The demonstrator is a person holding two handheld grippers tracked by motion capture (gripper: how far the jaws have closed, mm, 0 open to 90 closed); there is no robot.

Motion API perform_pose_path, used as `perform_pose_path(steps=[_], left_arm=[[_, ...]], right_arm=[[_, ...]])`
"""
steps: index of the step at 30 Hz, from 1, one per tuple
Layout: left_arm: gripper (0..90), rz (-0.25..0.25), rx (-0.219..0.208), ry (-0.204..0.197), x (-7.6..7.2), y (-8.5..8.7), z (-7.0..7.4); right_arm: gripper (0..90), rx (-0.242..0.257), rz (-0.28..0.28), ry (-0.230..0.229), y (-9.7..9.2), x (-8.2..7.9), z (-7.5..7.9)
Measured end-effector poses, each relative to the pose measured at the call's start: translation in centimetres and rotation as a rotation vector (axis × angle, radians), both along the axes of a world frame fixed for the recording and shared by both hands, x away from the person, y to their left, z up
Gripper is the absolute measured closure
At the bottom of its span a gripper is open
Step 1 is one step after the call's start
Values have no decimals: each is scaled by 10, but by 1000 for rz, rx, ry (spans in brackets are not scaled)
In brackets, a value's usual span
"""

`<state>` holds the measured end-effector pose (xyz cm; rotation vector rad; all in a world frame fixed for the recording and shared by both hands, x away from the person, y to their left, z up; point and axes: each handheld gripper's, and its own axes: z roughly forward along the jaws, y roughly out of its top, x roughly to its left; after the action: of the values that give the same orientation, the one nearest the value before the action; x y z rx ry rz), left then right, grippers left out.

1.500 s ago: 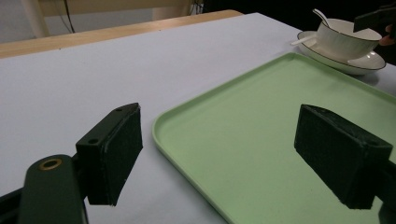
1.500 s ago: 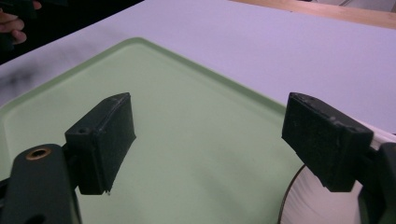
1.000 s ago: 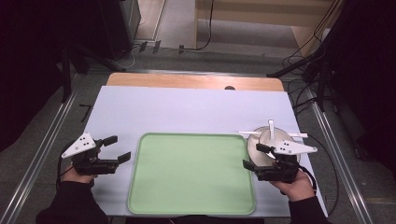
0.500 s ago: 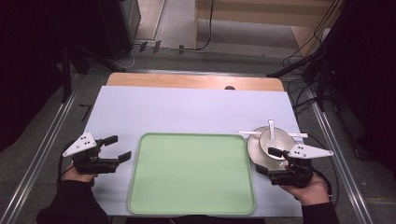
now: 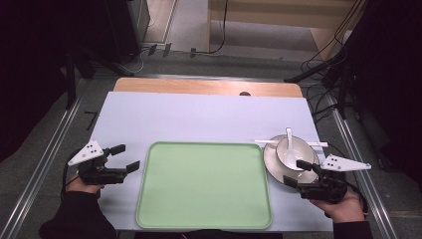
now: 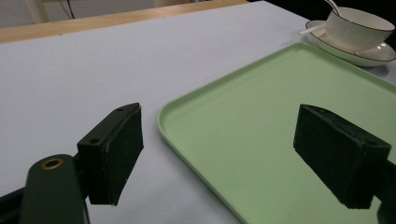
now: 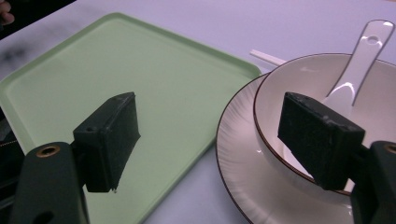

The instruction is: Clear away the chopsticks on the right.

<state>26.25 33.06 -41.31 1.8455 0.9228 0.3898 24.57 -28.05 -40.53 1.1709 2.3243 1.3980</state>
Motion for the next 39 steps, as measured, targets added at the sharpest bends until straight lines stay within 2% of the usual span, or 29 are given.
perform_pose_path(steps=[8,15,19,24,26,30,34,39], left_arm=[[161,1,8,4,0,0,0],[161,0,14,7,0,-1,0],[161,-3,16,8,0,-1,0],[161,-1,16,9,0,-1,-1],[161,1,16,9,0,-1,-1],[161,1,18,9,0,-2,-1],[161,1,18,9,0,-2,-1],[161,2,21,10,1,-2,-1]], right_arm=[[215,8,-45,38,-14,-1,3],[227,19,-99,25,-32,-2,5],[252,22,-149,16,-42,1,6],[287,17,-179,24,-47,10,5],[330,22,-210,40,-51,16,6],[352,26,-233,35,-56,22,7],[369,28,-281,32,-62,33,7],[391,20,-306,19,-64,42,7]])
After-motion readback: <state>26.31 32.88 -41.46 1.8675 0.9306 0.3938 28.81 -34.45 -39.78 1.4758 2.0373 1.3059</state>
